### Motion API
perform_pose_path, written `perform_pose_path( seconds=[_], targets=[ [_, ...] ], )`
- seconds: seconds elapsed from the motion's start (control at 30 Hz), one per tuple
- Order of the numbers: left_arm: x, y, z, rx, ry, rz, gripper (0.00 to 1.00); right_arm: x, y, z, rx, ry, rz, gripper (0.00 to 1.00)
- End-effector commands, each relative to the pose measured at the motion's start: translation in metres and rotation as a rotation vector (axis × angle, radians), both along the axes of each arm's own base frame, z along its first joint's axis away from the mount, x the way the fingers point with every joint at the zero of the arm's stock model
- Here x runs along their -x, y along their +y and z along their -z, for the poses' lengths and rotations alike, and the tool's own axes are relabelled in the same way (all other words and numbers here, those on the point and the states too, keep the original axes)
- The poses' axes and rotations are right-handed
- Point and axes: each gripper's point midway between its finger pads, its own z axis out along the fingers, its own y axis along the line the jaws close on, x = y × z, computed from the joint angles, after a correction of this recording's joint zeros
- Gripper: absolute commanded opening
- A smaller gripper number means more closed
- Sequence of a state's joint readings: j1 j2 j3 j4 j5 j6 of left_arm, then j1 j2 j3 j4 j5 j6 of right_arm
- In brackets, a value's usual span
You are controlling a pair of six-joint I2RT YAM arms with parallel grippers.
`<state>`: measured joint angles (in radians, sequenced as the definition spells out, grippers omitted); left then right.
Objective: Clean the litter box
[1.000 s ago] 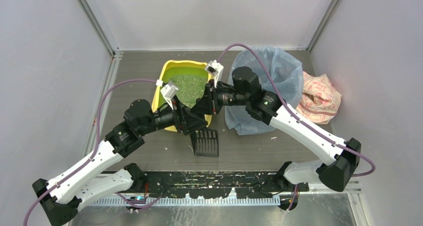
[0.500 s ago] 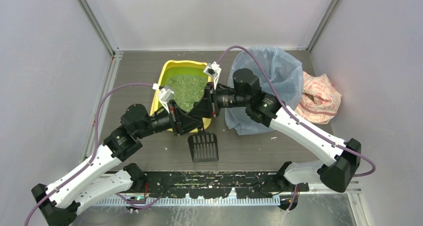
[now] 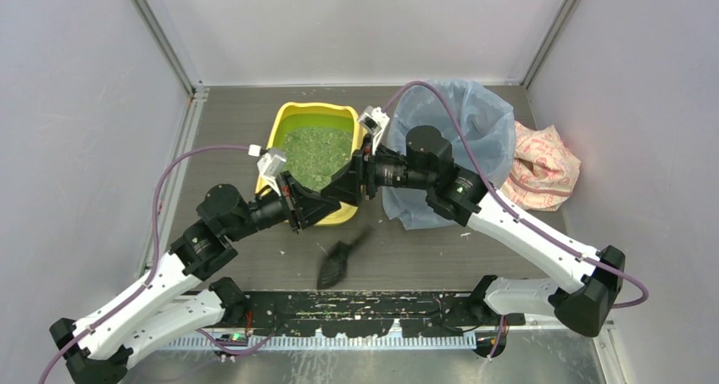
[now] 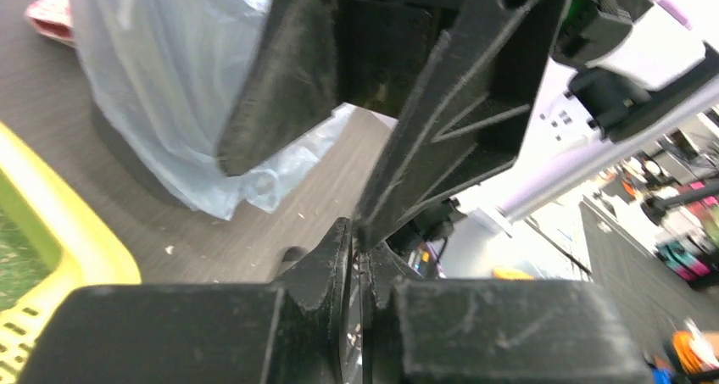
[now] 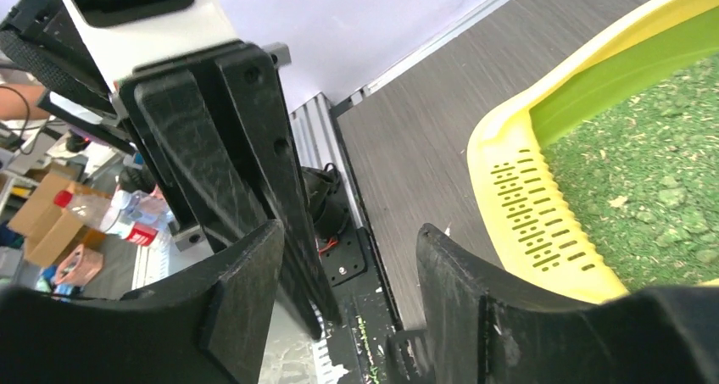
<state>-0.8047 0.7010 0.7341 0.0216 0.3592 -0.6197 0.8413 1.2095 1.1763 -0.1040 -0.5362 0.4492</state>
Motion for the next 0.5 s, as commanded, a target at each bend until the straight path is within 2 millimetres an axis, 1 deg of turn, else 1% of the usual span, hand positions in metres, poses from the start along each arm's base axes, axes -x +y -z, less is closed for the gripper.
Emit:
perform_pose_path(
  seconds=[0.0,0.07,0.1,0.2,0.23,0.3,0.33,0.37,0.4,0.43,0.47],
  targets=[
    [-0.014,0.022,-0.008,0.002,-0.057,-0.147,0.0,-0.008,-0.012,-0.036,-0.103,-0.122,0.117,0.64],
    [-0.015,0.027,-0.006,-0.014,-0.059,-0.172,0.0,-0.009,-0.01,-0.035,-0.095,-0.124,0.112,0.63],
    [-0.017,0.03,-0.004,-0.027,-0.056,-0.186,0.0,-0.011,-0.007,-0.03,-0.083,-0.118,0.109,0.62],
    [-0.022,0.034,0.005,-0.072,-0.05,-0.218,0.0,-0.026,0.002,-0.008,-0.027,-0.096,0.136,0.62],
    [-0.024,0.034,0.008,-0.085,-0.053,-0.227,0.0,-0.03,0.003,0.001,-0.004,-0.088,0.147,0.63],
    [-0.028,0.034,0.017,-0.12,-0.043,-0.239,0.0,-0.039,0.004,0.011,0.012,-0.085,0.187,0.64],
    [-0.029,0.033,0.021,-0.14,-0.04,-0.235,0.04,-0.044,0.001,0.013,0.016,-0.089,0.217,0.64],
    [-0.03,0.031,0.026,-0.158,-0.036,-0.228,0.11,-0.048,-0.001,0.015,0.026,-0.096,0.246,0.64],
    [-0.03,0.029,0.029,-0.174,-0.034,-0.22,0.21,-0.054,-0.006,0.02,0.059,-0.097,0.281,0.64],
    [-0.029,0.026,0.033,-0.193,-0.032,-0.2,0.33,-0.058,-0.009,0.025,0.091,-0.093,0.308,0.64],
    [-0.029,0.023,0.037,-0.216,-0.025,-0.182,0.48,-0.061,-0.014,0.03,0.119,-0.087,0.336,0.65]
  ],
)
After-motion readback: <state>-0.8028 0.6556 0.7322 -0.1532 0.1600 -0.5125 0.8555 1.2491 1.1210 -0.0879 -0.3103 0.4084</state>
